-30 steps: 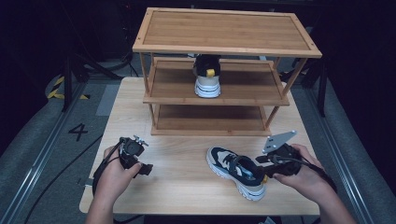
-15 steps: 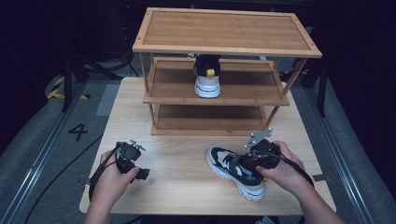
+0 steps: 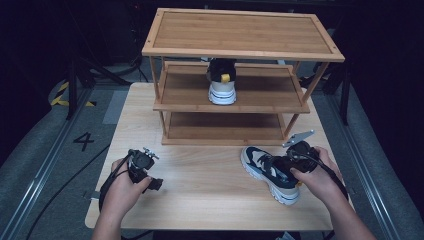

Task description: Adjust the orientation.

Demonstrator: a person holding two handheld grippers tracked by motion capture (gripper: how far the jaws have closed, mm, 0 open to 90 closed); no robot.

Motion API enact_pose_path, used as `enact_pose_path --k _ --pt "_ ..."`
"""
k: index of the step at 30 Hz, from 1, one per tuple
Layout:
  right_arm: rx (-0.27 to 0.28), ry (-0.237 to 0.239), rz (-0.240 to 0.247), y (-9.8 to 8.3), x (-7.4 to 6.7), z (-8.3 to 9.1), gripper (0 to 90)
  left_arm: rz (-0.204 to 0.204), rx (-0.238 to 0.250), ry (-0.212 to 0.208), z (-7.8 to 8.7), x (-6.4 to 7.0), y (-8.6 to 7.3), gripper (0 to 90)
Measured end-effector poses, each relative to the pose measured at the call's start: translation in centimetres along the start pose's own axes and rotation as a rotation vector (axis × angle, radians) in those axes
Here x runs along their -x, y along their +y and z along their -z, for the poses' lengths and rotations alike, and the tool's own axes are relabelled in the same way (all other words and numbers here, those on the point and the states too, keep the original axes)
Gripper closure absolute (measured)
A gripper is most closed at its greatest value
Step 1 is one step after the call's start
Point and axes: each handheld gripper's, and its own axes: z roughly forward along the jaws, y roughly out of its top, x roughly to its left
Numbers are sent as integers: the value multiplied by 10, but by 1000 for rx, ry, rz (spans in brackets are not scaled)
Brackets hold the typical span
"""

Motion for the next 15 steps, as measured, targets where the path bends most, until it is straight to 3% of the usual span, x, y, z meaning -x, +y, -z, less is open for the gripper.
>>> enact_pose_path --k 3,8,12,15 --pt "31 48 -29 -2 3 3 638 -22 1 3 -1 1 4 181" --pt "77 88 -29 -10 5 29 593 -32 9 -2 0 0 10 180" --pt "82 52 -39 -22 13 50 621 -37 9 -16 1 -1 16 180" --pt "21 39 -63 -33 17 54 674 -50 12 -11 2 -2 21 179"
